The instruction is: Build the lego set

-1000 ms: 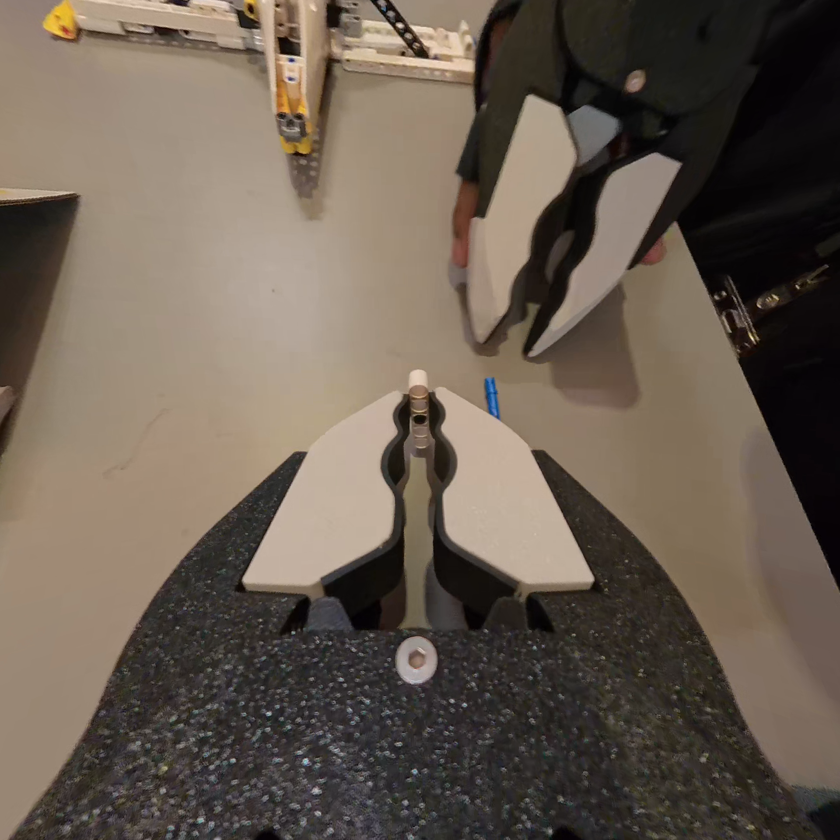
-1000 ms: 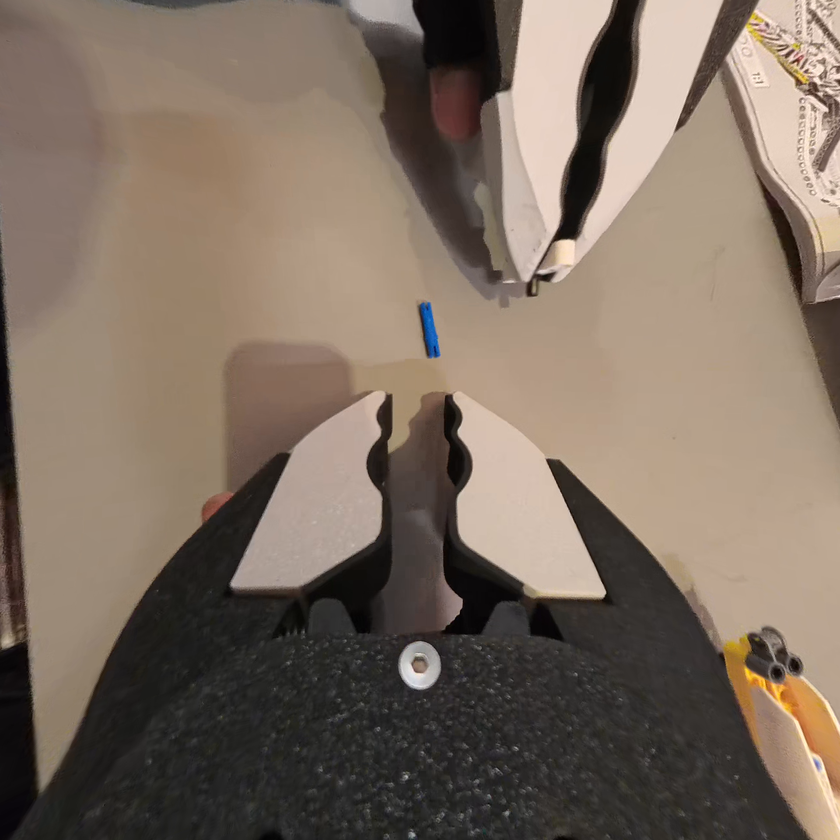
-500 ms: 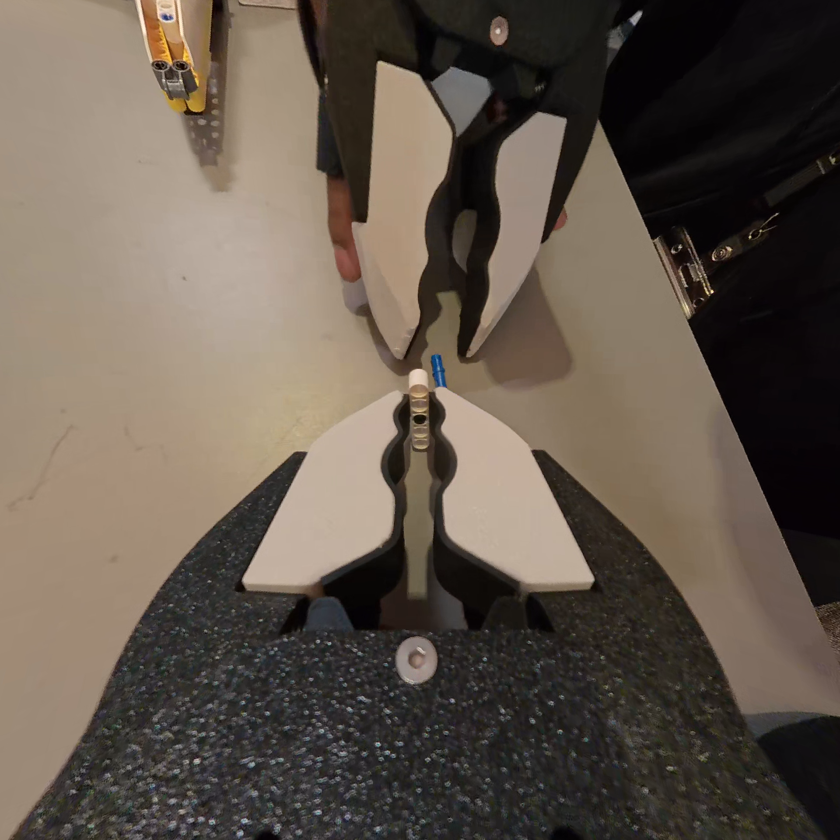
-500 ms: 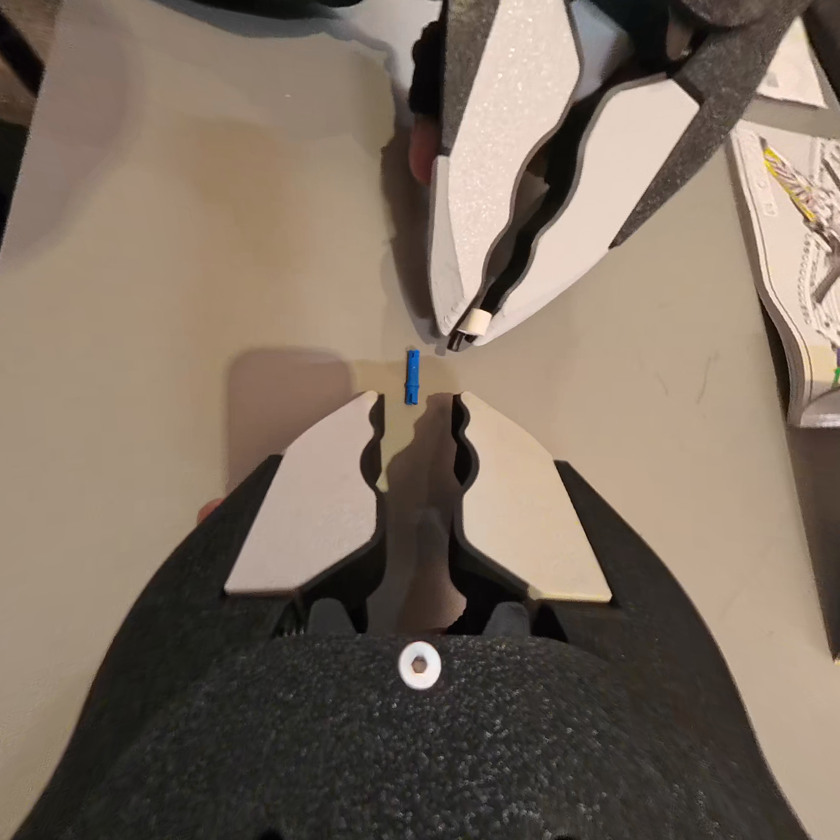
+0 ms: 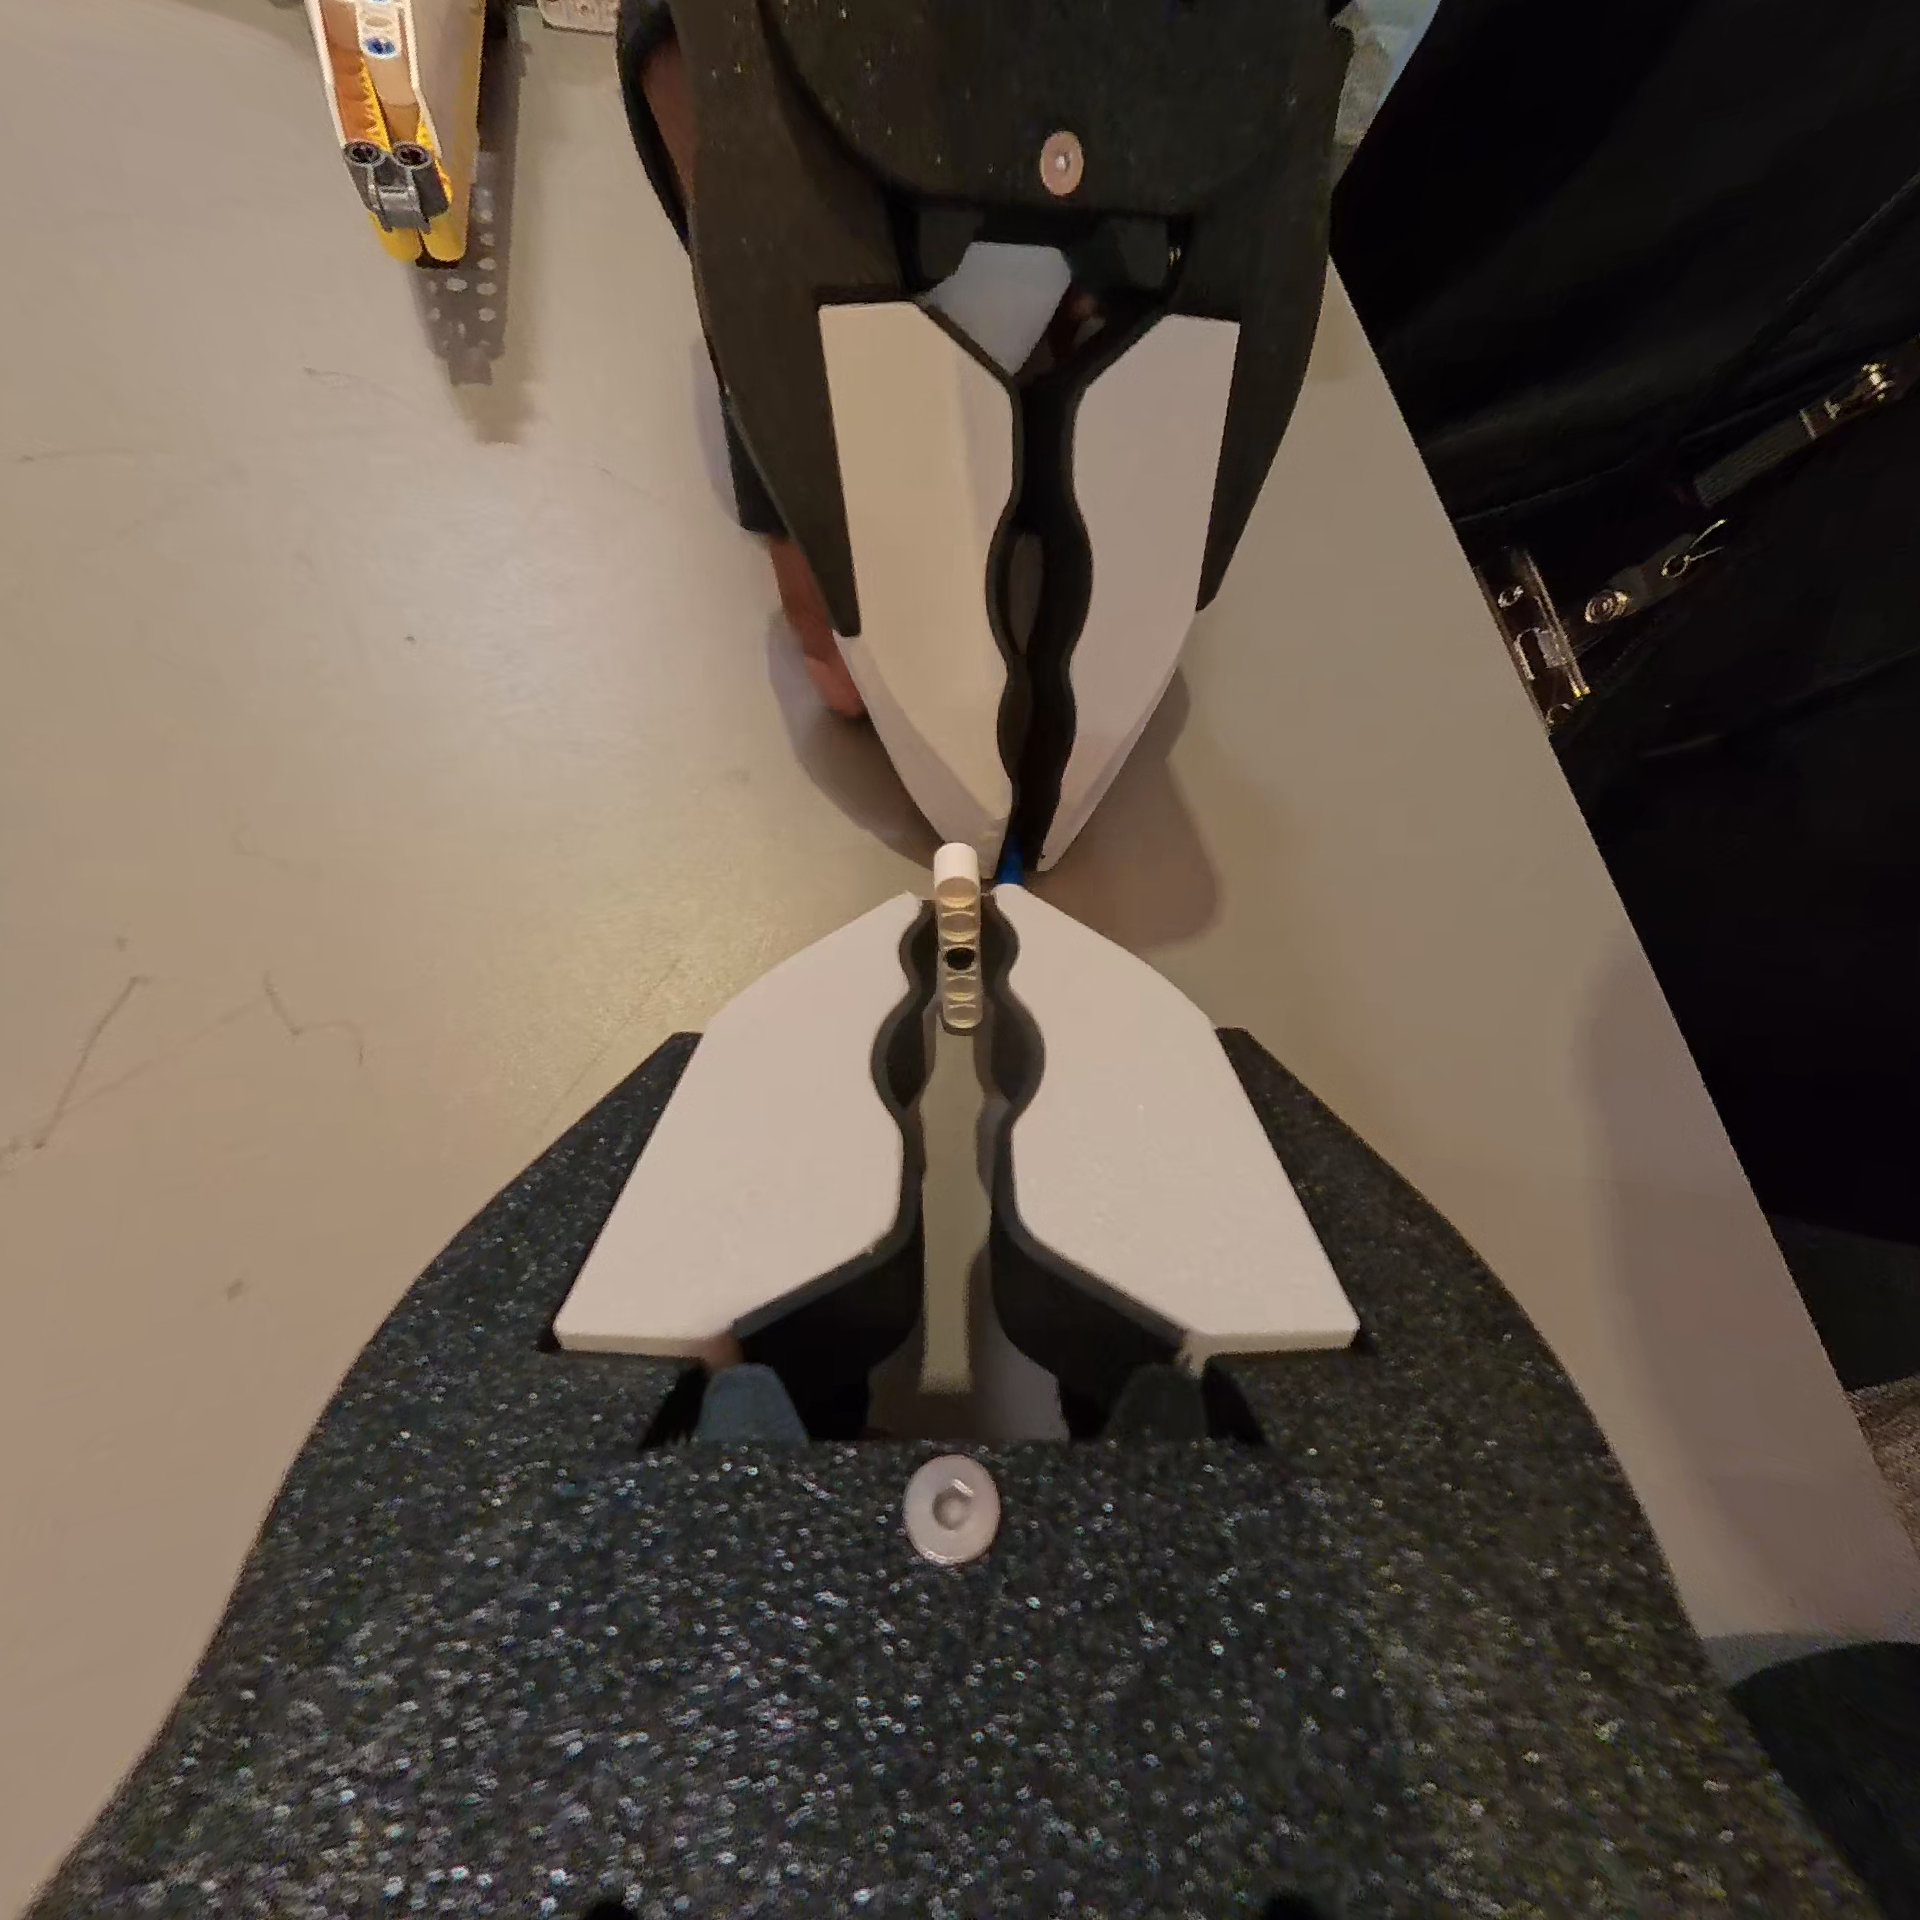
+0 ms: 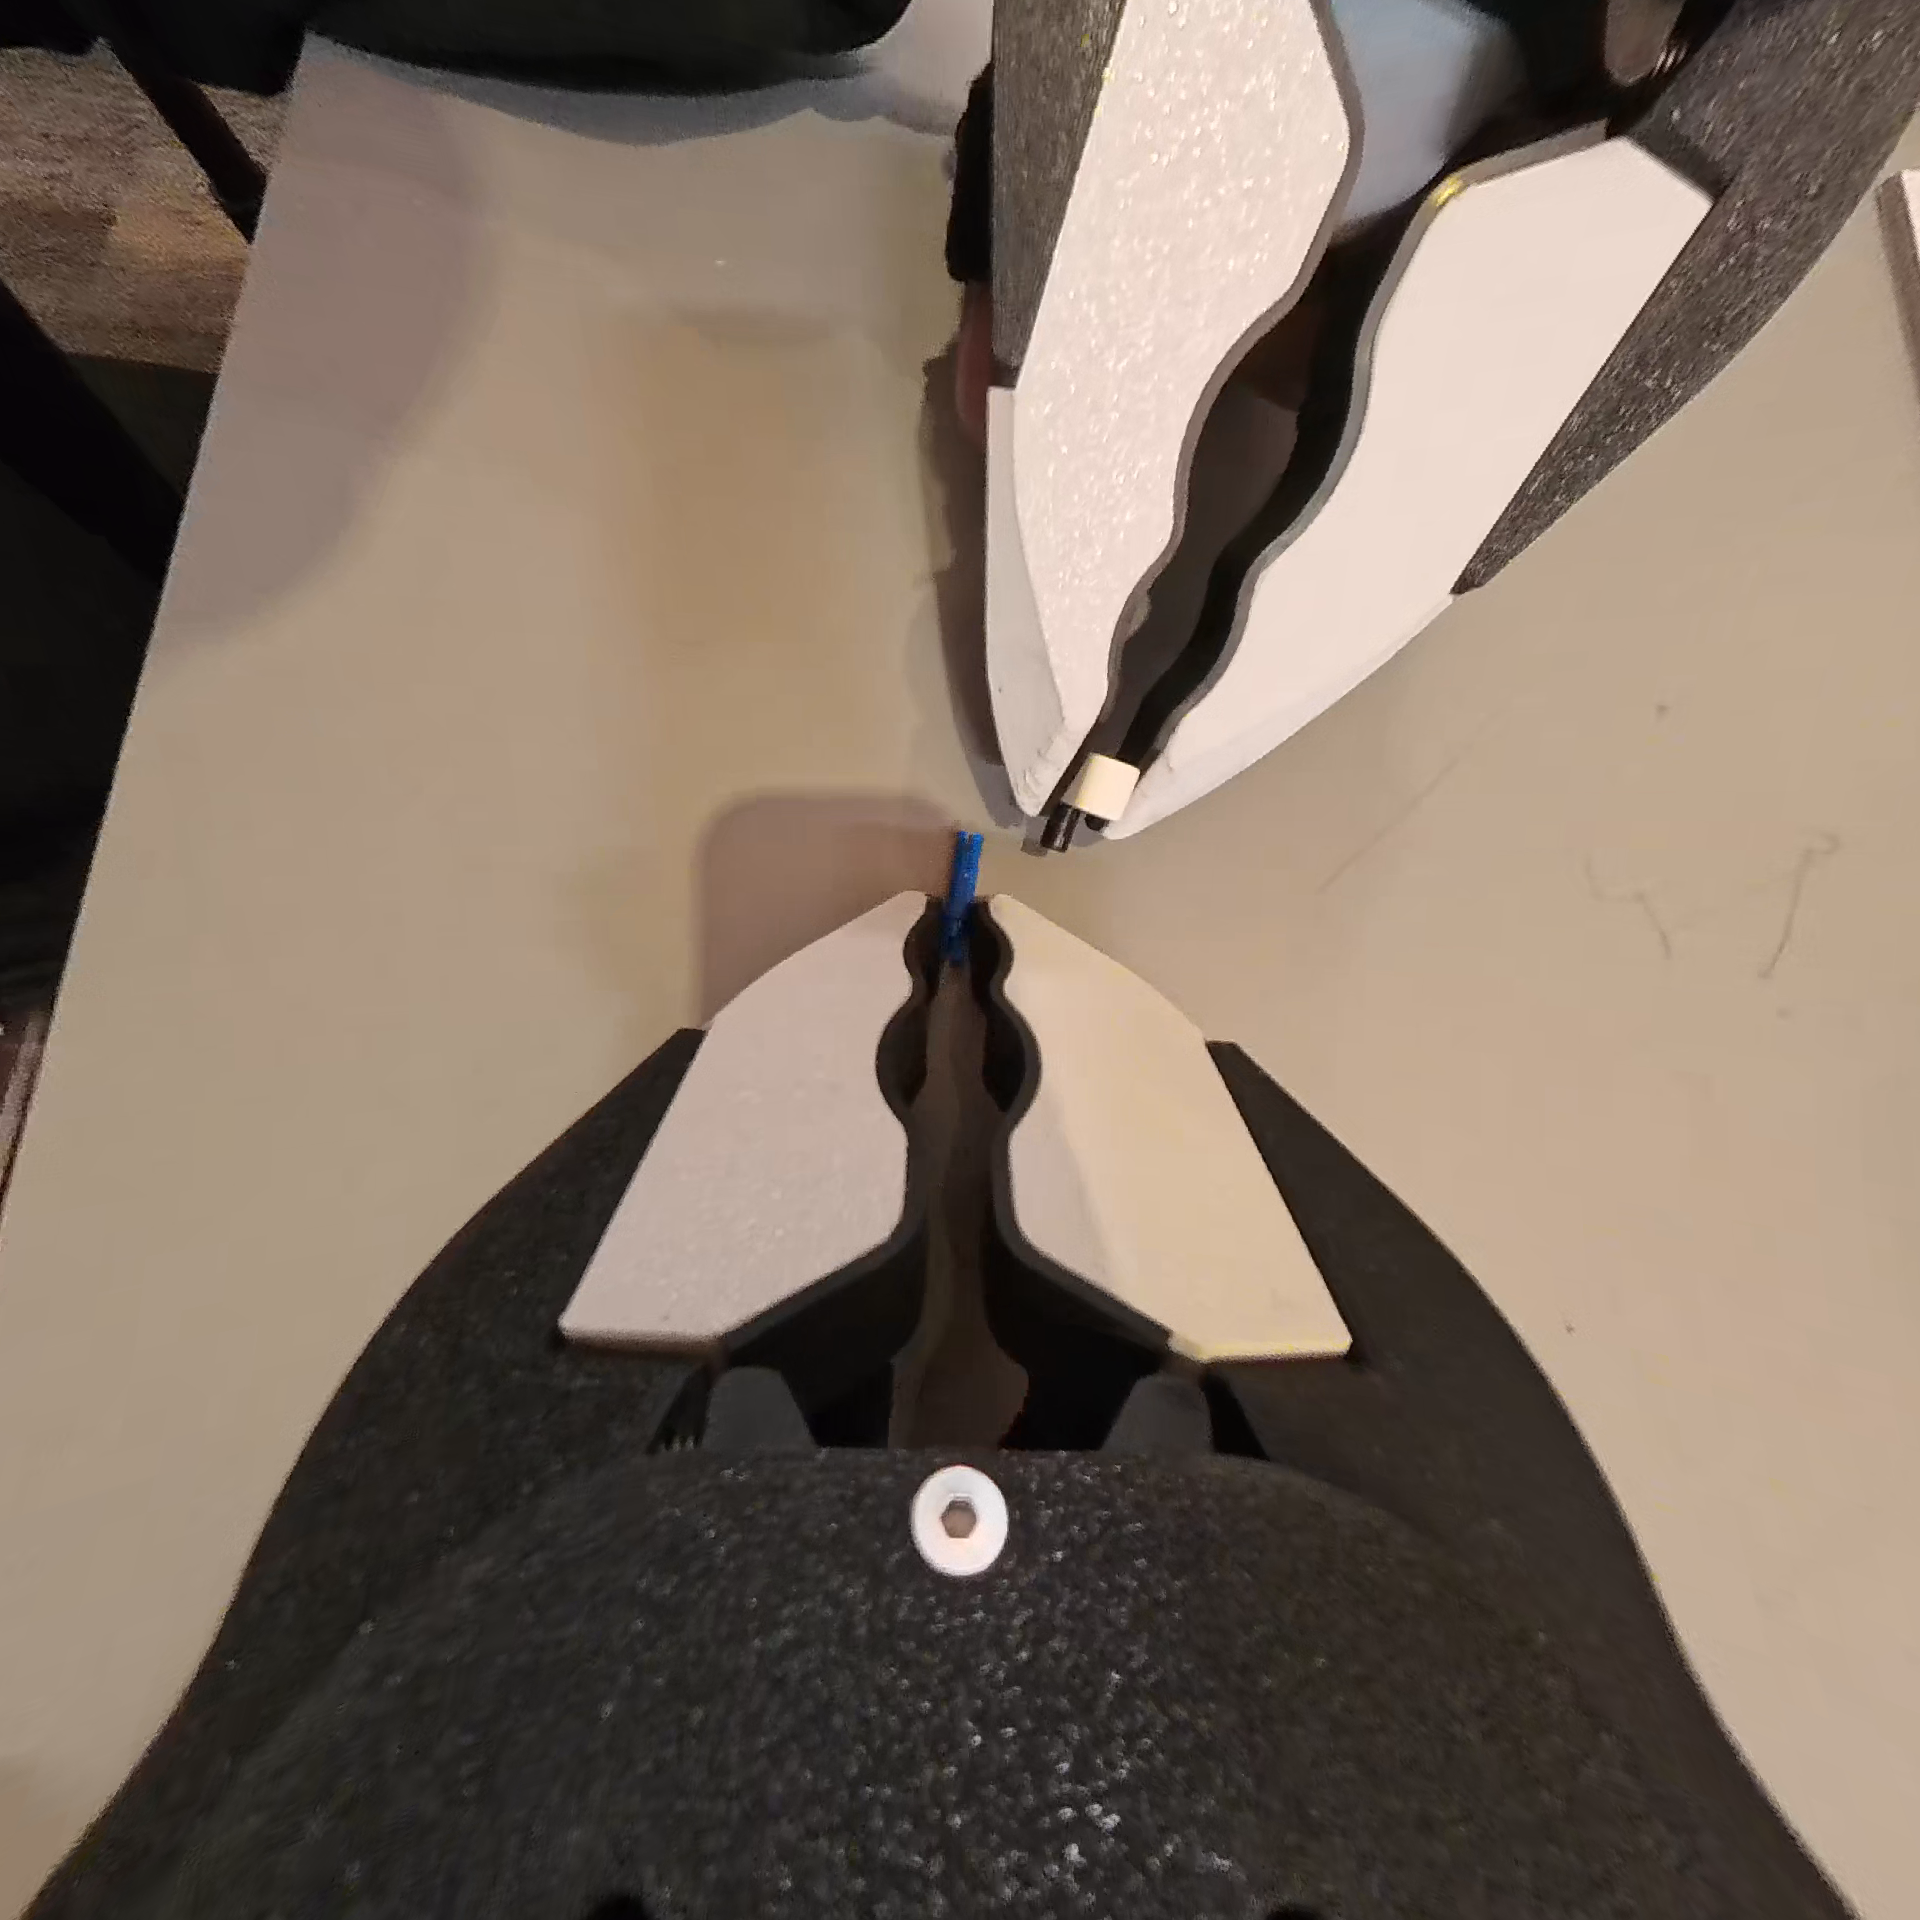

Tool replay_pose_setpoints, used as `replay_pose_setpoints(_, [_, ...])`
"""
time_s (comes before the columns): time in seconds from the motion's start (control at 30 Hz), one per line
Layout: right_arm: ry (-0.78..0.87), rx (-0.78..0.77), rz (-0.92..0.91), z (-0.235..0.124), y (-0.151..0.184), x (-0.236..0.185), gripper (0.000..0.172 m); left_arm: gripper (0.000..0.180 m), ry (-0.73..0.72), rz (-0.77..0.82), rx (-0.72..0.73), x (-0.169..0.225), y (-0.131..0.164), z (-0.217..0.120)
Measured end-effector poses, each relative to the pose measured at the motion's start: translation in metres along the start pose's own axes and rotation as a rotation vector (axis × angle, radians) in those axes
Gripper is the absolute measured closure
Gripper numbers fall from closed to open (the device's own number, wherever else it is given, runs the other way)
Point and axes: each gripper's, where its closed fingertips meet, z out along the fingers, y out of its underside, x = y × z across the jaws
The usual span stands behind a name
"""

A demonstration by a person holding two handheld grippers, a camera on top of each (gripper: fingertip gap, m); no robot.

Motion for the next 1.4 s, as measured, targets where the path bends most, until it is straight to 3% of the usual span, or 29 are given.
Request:
replay_pose_setpoints(0.13, [0.039,0.001,-0.025,-0.002,0.001,0.006,0.167,0.174,-0.026,-0.005,0.014,-0.006,-0.001,-0.002])
replay_pose_setpoints(0.37, [0.335,0.129,-0.154,-0.022,-0.009,0.042,0.168,0.173,-0.096,-0.087,0.154,-0.027,-0.015,-0.015])
replay_pose_setpoints(0.57, [0.569,0.158,-0.384,-0.034,-0.018,0.054,0.168,0.173,-0.08,-0.152,0.23,-0.032,-0.02,-0.023])
replay_pose_setpoints(1.07, [0.705,0.145,-0.405,-0.051,-0.016,0.07,0.168,0.173,-0.214,0.004,0.246,-0.041,-0.035,-0.013])
replay_pose_setpoints(1.4, [0.774,0.117,-0.483,-0.053,-0.019,0.068,0.168,0.173,-0.232,0.011,0.282,-0.043,-0.038,-0.017])
